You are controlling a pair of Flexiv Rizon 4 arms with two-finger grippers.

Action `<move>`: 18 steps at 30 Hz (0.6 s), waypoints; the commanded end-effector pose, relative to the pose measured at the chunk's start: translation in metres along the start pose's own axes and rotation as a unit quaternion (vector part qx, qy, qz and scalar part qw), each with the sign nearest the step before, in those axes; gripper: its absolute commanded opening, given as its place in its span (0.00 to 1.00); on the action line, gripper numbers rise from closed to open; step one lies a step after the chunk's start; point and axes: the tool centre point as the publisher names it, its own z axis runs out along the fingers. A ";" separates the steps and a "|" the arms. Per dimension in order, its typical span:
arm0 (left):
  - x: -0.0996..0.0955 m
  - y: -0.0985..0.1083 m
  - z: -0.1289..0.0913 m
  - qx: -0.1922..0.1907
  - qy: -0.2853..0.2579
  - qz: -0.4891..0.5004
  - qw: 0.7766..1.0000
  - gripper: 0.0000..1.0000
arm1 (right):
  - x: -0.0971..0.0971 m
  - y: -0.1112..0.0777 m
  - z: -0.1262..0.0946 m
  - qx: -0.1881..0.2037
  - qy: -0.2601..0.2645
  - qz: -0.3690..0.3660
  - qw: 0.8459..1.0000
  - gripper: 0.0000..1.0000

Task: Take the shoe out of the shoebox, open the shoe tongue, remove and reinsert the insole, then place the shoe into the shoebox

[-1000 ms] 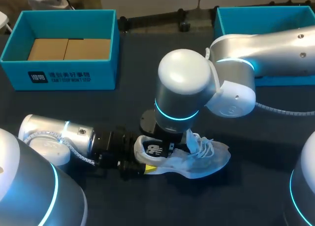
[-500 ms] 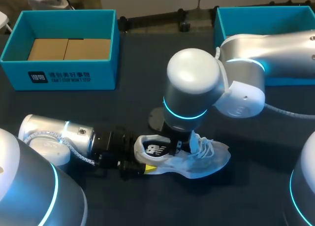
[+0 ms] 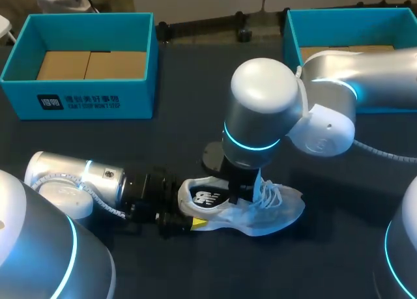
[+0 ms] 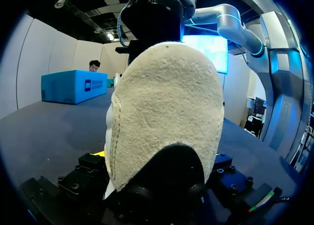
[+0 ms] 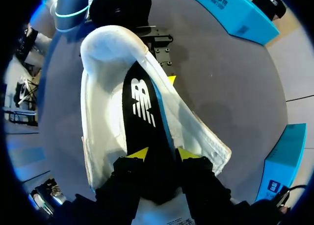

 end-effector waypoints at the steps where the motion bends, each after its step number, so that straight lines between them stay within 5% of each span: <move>1: 0.001 0.004 -0.001 0.000 0.000 0.000 1.000 0.00 | 0.000 0.002 0.013 0.000 0.014 -0.004 1.000 0.33; 18: 0.001 0.004 -0.001 0.000 0.000 0.000 1.000 0.00 | 0.021 -0.002 0.024 0.015 0.037 0.015 0.999 0.41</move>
